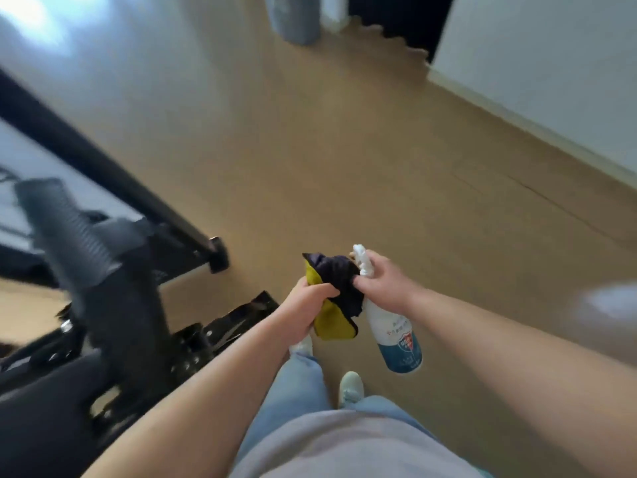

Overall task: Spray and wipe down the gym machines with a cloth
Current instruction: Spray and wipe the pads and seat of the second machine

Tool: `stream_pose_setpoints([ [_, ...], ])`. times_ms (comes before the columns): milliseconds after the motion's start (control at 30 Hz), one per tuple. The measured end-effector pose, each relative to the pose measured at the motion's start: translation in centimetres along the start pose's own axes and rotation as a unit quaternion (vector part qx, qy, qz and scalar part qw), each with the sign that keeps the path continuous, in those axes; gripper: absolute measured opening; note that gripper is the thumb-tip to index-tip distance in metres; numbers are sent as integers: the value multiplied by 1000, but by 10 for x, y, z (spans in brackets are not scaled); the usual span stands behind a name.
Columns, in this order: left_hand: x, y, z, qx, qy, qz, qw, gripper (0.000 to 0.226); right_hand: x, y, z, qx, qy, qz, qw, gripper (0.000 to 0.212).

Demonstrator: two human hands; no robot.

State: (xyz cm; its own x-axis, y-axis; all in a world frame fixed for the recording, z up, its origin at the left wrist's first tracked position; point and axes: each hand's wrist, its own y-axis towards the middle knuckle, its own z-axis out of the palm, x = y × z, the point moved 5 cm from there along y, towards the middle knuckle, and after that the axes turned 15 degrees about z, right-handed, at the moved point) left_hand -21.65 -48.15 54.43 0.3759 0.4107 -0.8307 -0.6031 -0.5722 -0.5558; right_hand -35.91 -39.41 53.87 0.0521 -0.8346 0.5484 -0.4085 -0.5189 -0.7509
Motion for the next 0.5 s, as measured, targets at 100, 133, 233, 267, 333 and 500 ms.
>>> stream_pose_setpoints([
  [100,-18,42,54,75,106,10,992,24,-37,7,-51,-66,82,43,994,47],
  [133,-22,56,71,97,156,23,983,23,-49,8,-66,-85,93,59,990,49],
  [233,-35,101,120,159,285,67,943,23,-87,8,-112,-137,113,118,977,49],
  [267,-40,116,136,185,324,81,924,28,-100,6,-126,-153,132,138,970,48],
  [333,-51,146,172,244,388,111,882,38,-128,1,-154,-190,176,175,950,48],
  [500,-82,202,273,351,448,145,809,35,-187,-29,-211,-277,297,266,874,47],
])
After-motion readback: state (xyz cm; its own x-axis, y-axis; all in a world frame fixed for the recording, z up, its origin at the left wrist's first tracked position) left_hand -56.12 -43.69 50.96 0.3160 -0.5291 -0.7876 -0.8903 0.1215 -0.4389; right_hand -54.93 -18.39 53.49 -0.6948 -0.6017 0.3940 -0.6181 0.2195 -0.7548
